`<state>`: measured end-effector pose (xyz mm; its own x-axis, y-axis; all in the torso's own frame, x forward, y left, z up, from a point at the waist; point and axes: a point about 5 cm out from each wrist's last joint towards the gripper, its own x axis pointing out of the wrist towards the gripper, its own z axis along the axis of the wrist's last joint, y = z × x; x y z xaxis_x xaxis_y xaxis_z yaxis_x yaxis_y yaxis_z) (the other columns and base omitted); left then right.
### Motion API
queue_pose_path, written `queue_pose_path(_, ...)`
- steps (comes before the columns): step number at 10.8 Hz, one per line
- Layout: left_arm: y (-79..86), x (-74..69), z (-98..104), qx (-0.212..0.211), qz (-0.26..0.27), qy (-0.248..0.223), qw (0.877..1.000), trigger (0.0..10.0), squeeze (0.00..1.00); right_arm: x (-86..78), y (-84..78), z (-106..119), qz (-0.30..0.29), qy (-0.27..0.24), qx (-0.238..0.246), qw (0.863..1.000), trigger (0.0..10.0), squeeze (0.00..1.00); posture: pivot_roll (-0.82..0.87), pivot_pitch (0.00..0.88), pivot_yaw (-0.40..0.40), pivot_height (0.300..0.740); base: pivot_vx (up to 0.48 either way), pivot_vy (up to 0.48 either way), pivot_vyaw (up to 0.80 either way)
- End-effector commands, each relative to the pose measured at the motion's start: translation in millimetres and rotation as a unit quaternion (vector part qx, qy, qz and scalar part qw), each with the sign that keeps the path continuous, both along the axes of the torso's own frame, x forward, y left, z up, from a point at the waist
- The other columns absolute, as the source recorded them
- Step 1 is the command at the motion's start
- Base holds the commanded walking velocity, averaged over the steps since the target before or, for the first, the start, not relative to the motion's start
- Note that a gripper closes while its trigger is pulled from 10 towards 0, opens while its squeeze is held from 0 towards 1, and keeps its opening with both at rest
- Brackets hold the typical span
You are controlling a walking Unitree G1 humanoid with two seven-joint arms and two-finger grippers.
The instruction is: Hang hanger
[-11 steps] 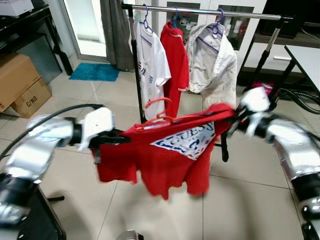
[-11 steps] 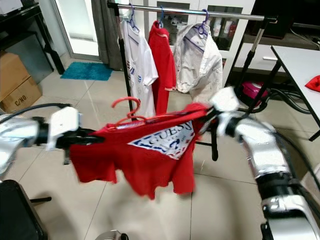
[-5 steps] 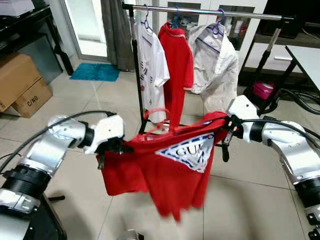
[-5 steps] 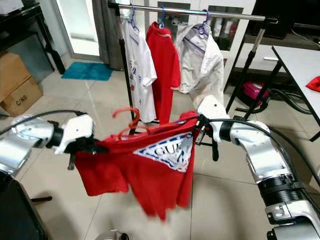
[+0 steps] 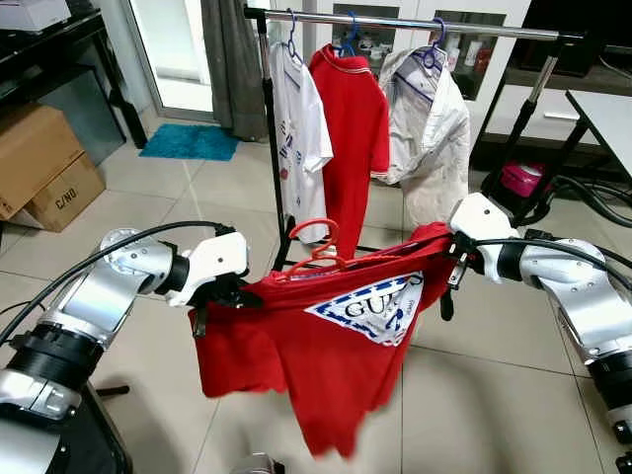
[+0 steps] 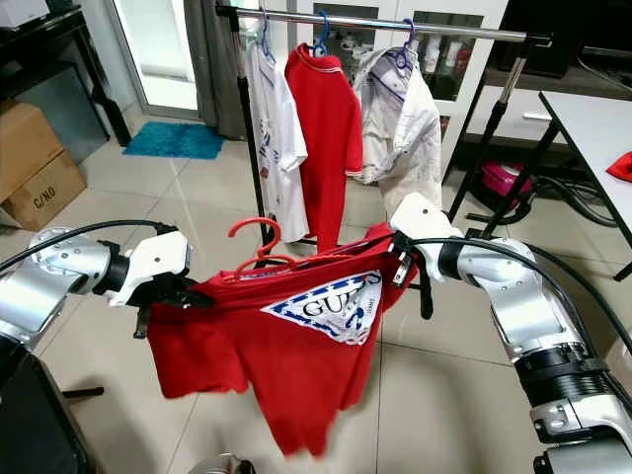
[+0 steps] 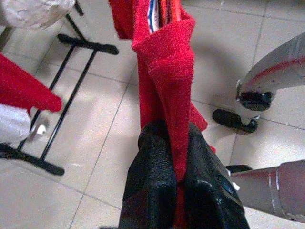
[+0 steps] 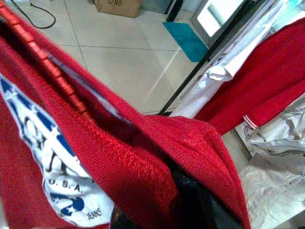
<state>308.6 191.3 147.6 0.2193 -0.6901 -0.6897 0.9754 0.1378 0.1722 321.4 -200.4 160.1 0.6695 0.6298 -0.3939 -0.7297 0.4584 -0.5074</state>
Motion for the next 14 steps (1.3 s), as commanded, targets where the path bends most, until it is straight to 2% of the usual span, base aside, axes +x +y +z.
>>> queue_pose_path(1, 3.5, 2.2, -3, 0.023, 0.013, 0.002, 1.0, 0.0, 0.0, 1.1, 7.0, 12, 0.023, -0.019, -0.006, 1.0, 0.0, 0.0, 0.06, 0.0, 0.038, 0.74, 0.0, 0.0, 0.0)
queue_pose_path(3, -3.9, 11.7, -1, 0.013, 0.036, -0.028, 0.999, 0.0, 0.0, -7.9, 21.4, 13, 0.066, -0.009, 0.014, 0.998, 0.0, 0.0, 0.06, 0.0, 0.035, 0.74, 0.0, 0.0, 0.0)
queue_pose_path(7, -13.6, 6.2, -11, 0.019, 0.001, 0.01, 1.0, 0.0, 0.0, -9.1, 34.5, 20, 0.084, -0.013, 0.031, 0.996, 0.0, 0.0, 0.06, 0.0, 0.038, 0.74, 0.0, 0.0, 0.0)
queue_pose_path(9, -13.2, 0.6, -15, 0.036, -0.017, 0.036, 0.999, 0.0, 0.0, -5.2, 33.6, 20, 0.069, -0.018, 0.024, 0.997, 0.0, 0.0, 0.06, 0.0, 0.045, 0.74, 0.0, 0.0, 0.0)
queue_pose_path(10, -11.4, 1.1, -16, 0.039, -0.012, 0.036, 0.999, 0.0, 0.0, -4.5, 29.1, 16, 0.063, -0.016, -0.003, 0.998, 0.0, 0.0, 0.06, 0.0, 0.048, 0.74, 0.0, 0.0, 0.0)
queue_pose_path(12, 0.8, 3.9, -16, 0.066, 0.011, 0.039, 0.997, 0.0, 0.0, -2.5, 11.4, 0, 0.036, -0.012, -0.095, 0.995, 0.0, 0.0, 0.06, 0.0, 0.053, 0.74, 0.0, 0.0, 0.0)
queue_pose_path(14, 5.7, 6.8, -18, 0.091, 0.035, 0.044, 0.994, 0.0, 0.0, 0.7, 4.2, -5, 0.016, -0.019, -0.147, 0.989, 0.0, 0.0, 0.06, 0.0, 0.053, 0.74, 0.0, 0.0, 0.0)
